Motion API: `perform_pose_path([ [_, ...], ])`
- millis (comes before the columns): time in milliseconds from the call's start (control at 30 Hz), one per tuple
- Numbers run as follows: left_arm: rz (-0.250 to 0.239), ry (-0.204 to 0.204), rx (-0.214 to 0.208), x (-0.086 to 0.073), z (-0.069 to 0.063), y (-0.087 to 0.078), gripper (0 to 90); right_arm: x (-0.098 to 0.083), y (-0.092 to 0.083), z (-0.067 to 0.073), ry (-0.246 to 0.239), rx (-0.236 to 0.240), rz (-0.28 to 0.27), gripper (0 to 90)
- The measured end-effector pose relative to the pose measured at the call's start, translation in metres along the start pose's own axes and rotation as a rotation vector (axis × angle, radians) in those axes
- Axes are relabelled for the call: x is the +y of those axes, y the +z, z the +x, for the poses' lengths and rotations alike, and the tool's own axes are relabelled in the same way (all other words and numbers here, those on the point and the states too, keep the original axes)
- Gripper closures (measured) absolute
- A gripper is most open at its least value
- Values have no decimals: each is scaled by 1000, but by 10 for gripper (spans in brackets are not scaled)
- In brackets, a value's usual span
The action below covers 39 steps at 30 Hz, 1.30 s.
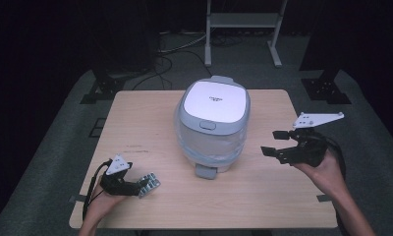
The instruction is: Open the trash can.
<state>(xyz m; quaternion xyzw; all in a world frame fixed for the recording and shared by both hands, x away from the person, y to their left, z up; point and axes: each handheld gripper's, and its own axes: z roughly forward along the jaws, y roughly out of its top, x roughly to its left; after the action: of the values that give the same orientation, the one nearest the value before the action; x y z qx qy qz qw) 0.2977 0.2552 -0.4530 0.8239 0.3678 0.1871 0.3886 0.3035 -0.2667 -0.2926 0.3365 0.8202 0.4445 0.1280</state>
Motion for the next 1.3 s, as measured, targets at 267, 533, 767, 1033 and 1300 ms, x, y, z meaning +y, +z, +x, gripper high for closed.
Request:
perform_pose_path([
  [267, -2, 1, -3, 0, -1, 0, 97, 18, -5, 5, -28, 18, -2, 263],
  [533, -5, -2, 0, -1, -1, -1, 97, 36, -4, 12, -55, 46, 6, 270],
  [767, -4, -1, 4, -1, 0, -2, 97, 55, -1, 18, -92, 68, 11, 299],
  [1033, -3, -1, 6, -1, 0, -3, 97, 74, 0, 24, -119, 87, 16, 363],
  [1300, 1, -9, 3, -2, 0, -2, 97, 91, 2, 32, -148, 111, 12, 463],
])
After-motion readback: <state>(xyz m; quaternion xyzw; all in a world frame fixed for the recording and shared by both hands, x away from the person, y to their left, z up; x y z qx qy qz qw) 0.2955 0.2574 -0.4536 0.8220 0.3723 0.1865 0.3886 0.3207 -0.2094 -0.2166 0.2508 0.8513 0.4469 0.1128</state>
